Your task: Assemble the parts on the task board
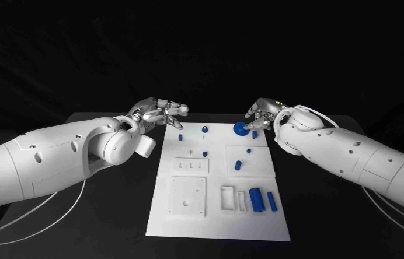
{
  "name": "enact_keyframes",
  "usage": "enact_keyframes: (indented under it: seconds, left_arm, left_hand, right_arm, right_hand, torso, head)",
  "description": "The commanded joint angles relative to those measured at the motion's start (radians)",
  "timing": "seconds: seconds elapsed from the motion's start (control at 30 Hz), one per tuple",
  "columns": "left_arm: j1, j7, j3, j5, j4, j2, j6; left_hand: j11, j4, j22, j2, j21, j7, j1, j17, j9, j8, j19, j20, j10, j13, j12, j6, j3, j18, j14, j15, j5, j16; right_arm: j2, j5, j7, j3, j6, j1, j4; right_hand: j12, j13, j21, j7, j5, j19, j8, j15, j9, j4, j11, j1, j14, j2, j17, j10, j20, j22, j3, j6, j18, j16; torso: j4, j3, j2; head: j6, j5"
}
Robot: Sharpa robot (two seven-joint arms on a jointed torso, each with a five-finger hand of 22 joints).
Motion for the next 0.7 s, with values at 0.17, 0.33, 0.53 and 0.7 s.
enact_keyframes:
  seconds: [0.17,0.33,0.53,0.7]
  left_arm:
    - [0.001,0.013,0.001,-0.005,0.005,0.003,0.016]
    - [0.001,0.012,0.001,-0.007,0.007,0.003,0.016]
    - [0.001,0.011,0.001,-0.008,0.008,0.002,0.016]
    - [0.001,0.010,0.001,-0.008,0.008,0.002,0.016]
  left_hand:
    - [0.003,-0.003,-0.001,0.009,0.005,-0.002,0.003,-0.001,0.001,-0.001,0.002,-0.001,-0.007,0.001,0.001,-0.006,-0.002,0.011,0.003,-0.001,-0.003,-0.003]
    - [0.003,-0.003,-0.001,0.009,0.005,-0.002,0.003,-0.001,0.001,-0.001,0.002,-0.001,-0.007,0.001,0.001,-0.006,-0.002,0.011,0.003,-0.001,-0.003,-0.003]
    - [0.003,-0.003,-0.001,0.009,0.005,-0.002,0.003,-0.001,0.001,-0.001,0.002,-0.001,-0.007,0.001,0.001,-0.006,-0.002,0.011,0.003,-0.001,-0.003,-0.003]
    - [0.003,-0.002,-0.002,0.010,0.006,-0.002,0.003,0.000,0.001,-0.001,0.002,-0.001,-0.008,0.001,0.001,-0.006,-0.002,0.011,0.004,-0.001,-0.002,-0.002]
  right_arm:
    - [0.019,-0.015,0.016,0.000,0.031,-0.001,-0.019]
    - [0.031,-0.015,0.020,-0.001,0.040,-0.003,-0.029]
    - [0.036,-0.015,0.023,-0.002,0.044,-0.005,-0.037]
    - [0.036,-0.014,0.024,-0.003,0.058,-0.007,-0.040]
  right_hand:
    - [-0.007,0.001,-0.012,0.003,0.015,0.044,-0.001,0.001,-0.006,0.006,0.002,0.006,0.007,0.003,0.007,0.002,0.009,0.021,-0.026,-0.014,0.006,-0.005]
    - [-0.009,0.000,-0.013,0.004,0.021,0.045,-0.002,0.002,-0.005,0.008,0.002,0.009,0.007,0.006,0.008,0.001,0.009,0.024,-0.028,-0.015,0.006,-0.006]
    - [-0.009,0.000,-0.016,0.004,0.042,0.046,-0.002,0.001,-0.006,0.005,0.002,0.009,0.007,0.009,0.011,0.002,0.008,0.026,-0.022,-0.013,0.006,-0.006]
    - [-0.010,0.000,-0.017,0.003,0.058,0.046,-0.002,0.000,-0.006,0.000,0.001,0.005,0.007,0.010,0.011,0.001,0.008,0.029,-0.015,-0.009,0.005,-0.008]
  torso:
    - [0.0032,0.0038,0.006]
    - [0.0021,0.0040,0.005]
    - [0.0022,0.0042,0.005]
    - [0.0009,0.0040,0.004]
  head:
    - [0.002,-0.002]
    - [-0.001,0.000]
    - [-0.002,0.000]
    - [-0.004,0.001]
